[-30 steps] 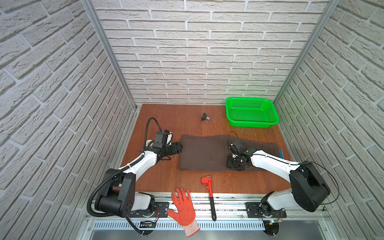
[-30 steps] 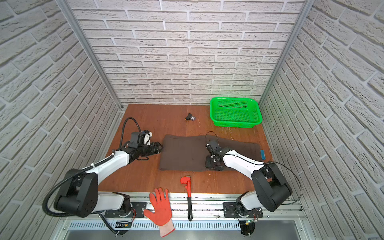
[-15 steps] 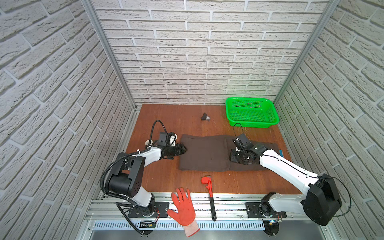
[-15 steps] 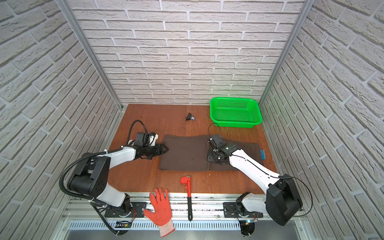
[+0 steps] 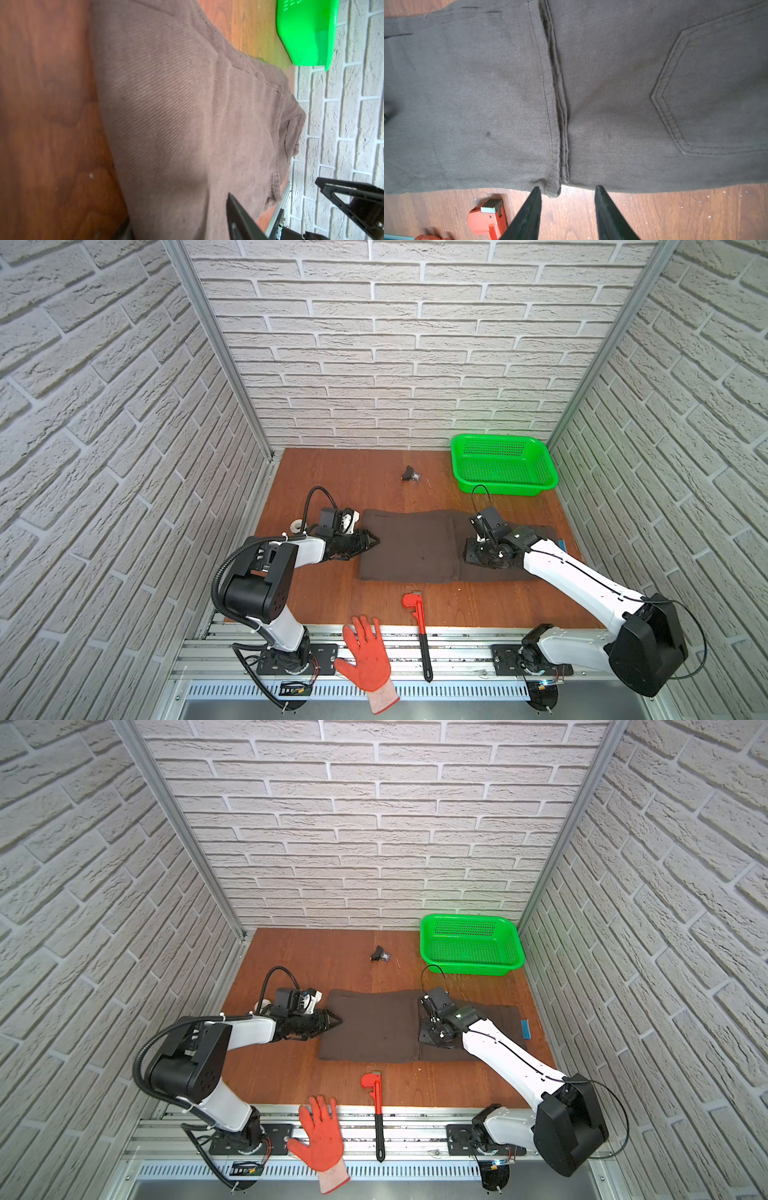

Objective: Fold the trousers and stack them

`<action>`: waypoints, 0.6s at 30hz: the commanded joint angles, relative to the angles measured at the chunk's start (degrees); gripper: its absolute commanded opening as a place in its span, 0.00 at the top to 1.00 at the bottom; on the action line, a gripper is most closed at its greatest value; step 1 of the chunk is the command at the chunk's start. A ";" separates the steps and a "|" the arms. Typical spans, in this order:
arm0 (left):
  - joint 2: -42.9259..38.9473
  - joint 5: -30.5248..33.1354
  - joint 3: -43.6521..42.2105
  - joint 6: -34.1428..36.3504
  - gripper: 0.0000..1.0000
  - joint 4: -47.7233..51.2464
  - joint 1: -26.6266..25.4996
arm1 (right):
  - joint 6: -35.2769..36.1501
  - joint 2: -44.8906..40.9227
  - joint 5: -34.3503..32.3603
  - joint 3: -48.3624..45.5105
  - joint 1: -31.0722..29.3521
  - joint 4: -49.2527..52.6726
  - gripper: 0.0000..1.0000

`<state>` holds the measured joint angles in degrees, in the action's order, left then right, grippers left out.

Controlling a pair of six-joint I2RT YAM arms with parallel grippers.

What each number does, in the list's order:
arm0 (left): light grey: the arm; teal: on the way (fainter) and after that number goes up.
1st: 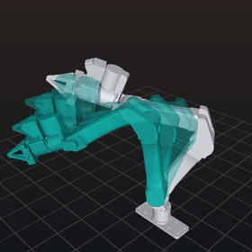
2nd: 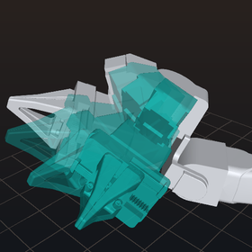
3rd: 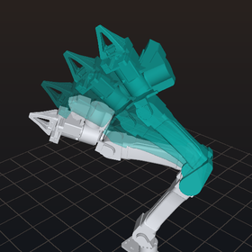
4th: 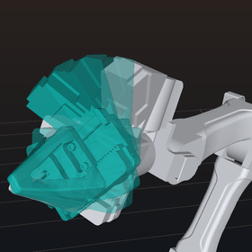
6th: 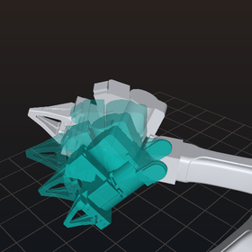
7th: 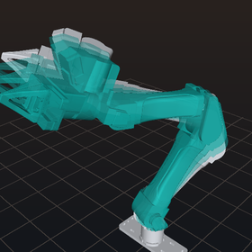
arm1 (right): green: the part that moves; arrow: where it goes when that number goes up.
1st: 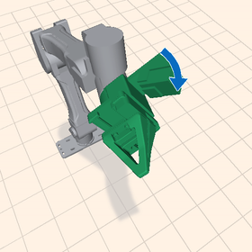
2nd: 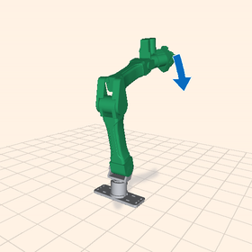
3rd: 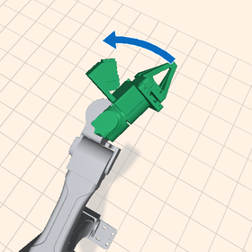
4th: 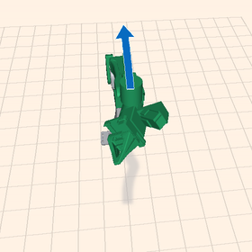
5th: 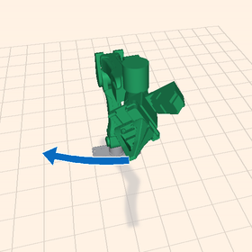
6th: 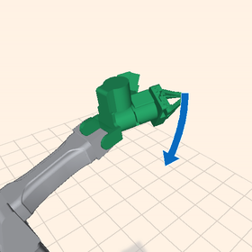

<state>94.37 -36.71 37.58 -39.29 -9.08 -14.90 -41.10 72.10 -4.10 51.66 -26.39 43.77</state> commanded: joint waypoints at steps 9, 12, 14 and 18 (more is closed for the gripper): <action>-11.31 12.44 5.45 7.55 1.00 20.56 0.73 | 1.86 -1.90 -0.72 2.60 2.21 0.93 0.56; -15.48 19.17 9.61 12.04 1.00 31.54 2.80 | 2.38 -1.80 -0.81 3.48 2.81 1.28 0.55; -17.54 21.81 11.92 14.30 1.00 36.93 5.26 | 2.69 -1.54 -0.89 4.10 3.06 1.34 0.56; -19.39 26.53 15.91 18.98 1.00 45.95 10.99 | 3.60 -0.61 -0.96 5.18 4.04 0.92 0.56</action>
<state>76.25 -18.06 51.40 -25.82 26.52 -7.29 -38.76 71.64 -4.23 55.51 -23.09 44.73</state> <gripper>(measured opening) 0.079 0.445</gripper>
